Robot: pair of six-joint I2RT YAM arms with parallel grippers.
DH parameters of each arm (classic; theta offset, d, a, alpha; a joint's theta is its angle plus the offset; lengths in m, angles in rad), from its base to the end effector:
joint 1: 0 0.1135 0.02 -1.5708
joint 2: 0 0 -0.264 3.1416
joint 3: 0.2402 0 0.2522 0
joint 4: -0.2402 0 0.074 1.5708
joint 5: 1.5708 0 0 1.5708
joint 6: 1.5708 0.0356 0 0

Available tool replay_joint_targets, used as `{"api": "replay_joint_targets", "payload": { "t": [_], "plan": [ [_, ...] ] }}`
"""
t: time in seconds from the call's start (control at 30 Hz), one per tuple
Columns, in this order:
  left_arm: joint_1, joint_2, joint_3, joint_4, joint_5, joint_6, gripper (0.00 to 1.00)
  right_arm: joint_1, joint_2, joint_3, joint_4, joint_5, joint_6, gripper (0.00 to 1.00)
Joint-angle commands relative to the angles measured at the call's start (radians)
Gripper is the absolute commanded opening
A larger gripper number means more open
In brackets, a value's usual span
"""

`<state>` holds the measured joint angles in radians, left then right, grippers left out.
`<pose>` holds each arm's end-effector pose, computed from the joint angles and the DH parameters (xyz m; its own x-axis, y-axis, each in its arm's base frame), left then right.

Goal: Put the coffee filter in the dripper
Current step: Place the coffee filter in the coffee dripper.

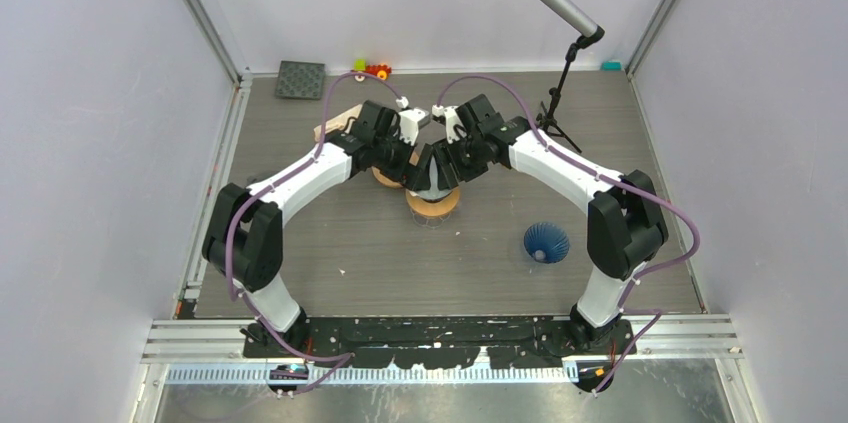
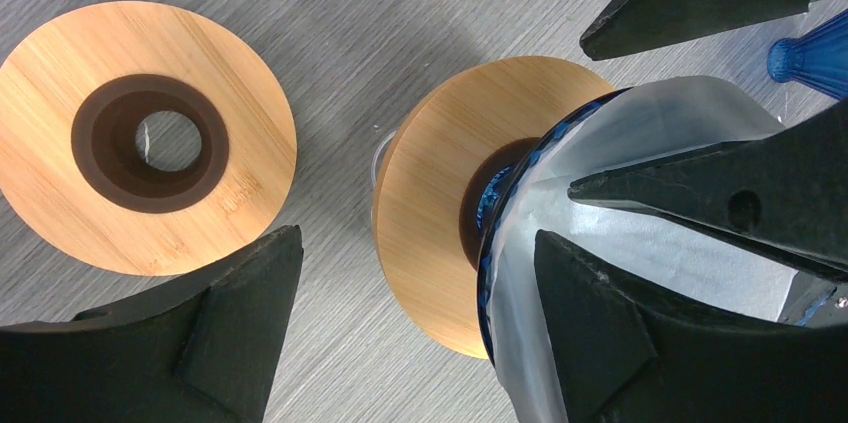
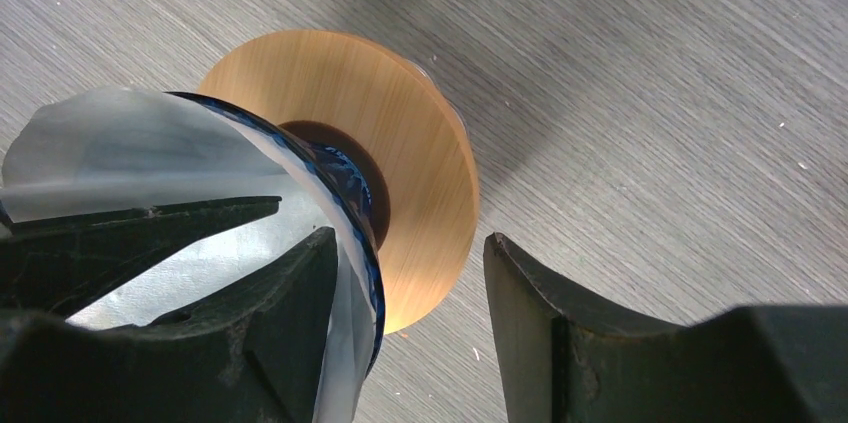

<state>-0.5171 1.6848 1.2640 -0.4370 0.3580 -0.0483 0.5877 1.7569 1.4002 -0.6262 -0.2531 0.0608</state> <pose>0.3140 -0.1929 0.2493 -0.6887 0.3397 -0.6405 0.6297 0.7181 -0.2963 0.3109 0.2178 0.2534 -0.7309 -0.4162 -0.5409 -0.6091 0.7554 0.2417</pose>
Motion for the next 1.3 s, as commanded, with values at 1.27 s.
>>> {"api": "replay_joint_targets", "payload": {
  "t": [1.27],
  "plan": [
    [0.021,-0.147,0.032,0.013,0.011,0.025,0.93,-0.033,-0.118,0.050,0.018,-0.087,0.032,0.64]
  ]
}}
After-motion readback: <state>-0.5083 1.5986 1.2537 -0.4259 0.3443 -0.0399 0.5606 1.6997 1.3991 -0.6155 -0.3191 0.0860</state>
